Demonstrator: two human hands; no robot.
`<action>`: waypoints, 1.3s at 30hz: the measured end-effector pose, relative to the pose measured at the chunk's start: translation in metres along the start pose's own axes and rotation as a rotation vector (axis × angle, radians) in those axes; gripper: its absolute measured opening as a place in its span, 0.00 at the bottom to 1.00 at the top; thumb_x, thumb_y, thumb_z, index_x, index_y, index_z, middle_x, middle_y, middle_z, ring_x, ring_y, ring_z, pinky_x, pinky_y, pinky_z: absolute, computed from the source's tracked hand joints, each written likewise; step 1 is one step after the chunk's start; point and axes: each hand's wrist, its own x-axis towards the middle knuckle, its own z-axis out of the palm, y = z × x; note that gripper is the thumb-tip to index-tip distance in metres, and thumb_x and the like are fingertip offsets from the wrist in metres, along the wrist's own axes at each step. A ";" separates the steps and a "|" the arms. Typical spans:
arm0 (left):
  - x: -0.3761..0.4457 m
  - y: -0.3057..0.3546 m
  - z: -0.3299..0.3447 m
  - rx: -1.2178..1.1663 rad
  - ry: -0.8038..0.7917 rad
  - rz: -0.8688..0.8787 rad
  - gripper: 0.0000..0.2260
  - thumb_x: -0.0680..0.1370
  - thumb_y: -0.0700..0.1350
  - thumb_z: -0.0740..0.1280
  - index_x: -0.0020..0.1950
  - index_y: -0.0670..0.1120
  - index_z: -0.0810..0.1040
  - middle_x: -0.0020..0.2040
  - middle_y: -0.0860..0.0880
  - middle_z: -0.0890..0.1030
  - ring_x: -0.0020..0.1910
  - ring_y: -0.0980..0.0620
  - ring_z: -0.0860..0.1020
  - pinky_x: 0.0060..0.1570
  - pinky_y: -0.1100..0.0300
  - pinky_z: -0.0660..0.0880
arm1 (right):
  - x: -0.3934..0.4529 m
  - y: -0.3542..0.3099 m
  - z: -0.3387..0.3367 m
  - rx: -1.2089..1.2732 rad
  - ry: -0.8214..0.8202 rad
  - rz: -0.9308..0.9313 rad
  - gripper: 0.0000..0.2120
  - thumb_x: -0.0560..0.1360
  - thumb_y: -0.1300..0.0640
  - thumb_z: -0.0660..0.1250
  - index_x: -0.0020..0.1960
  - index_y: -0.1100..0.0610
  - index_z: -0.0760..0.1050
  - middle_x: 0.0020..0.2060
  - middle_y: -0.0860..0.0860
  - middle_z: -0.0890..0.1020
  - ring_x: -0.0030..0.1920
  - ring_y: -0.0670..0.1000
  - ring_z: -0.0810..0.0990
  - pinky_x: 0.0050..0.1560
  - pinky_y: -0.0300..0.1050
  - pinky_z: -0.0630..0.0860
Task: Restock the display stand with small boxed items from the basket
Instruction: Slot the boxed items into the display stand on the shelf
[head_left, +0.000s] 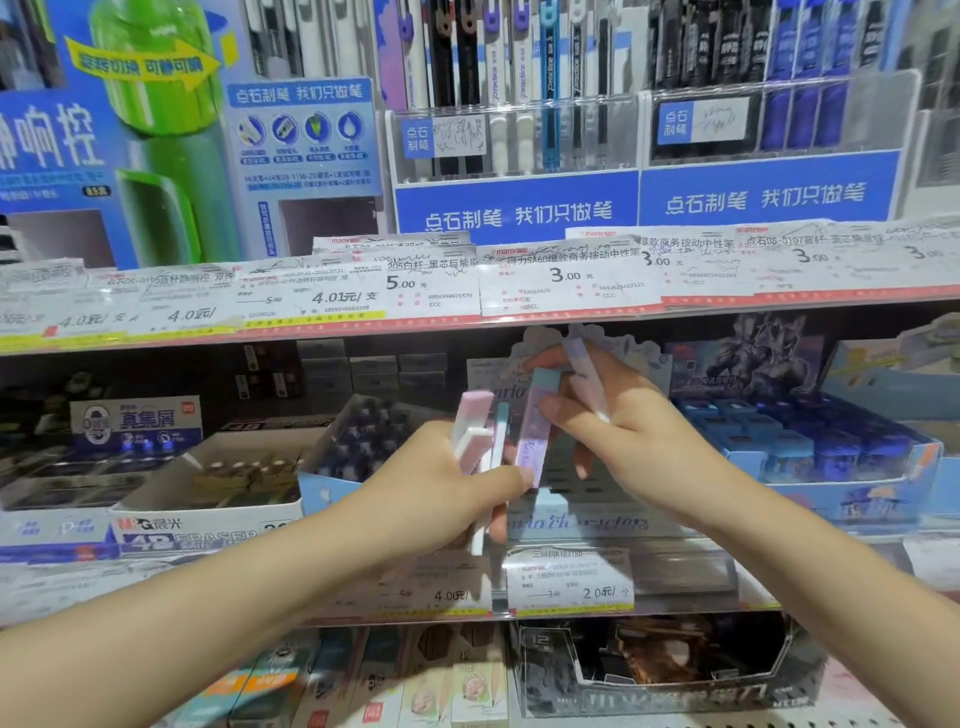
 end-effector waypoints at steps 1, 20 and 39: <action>0.001 -0.002 -0.003 0.063 0.004 0.020 0.06 0.76 0.42 0.66 0.39 0.44 0.77 0.23 0.49 0.78 0.23 0.53 0.73 0.28 0.66 0.68 | 0.001 0.002 -0.002 -0.004 0.001 -0.004 0.09 0.77 0.62 0.59 0.55 0.51 0.69 0.44 0.43 0.72 0.31 0.35 0.72 0.28 0.36 0.73; 0.008 -0.007 -0.026 0.491 -0.066 0.129 0.04 0.74 0.40 0.64 0.44 0.42 0.69 0.29 0.50 0.70 0.22 0.56 0.73 0.30 0.59 0.72 | -0.002 0.027 0.011 -0.259 -0.028 -0.128 0.08 0.75 0.69 0.62 0.50 0.58 0.68 0.39 0.35 0.71 0.36 0.24 0.72 0.36 0.20 0.65; 0.014 -0.011 -0.031 0.548 -0.101 -0.044 0.08 0.73 0.43 0.62 0.45 0.40 0.77 0.29 0.45 0.82 0.22 0.58 0.75 0.34 0.60 0.75 | -0.006 0.028 0.003 -0.300 -0.072 -0.033 0.09 0.74 0.53 0.61 0.49 0.53 0.78 0.46 0.50 0.79 0.51 0.41 0.76 0.54 0.34 0.70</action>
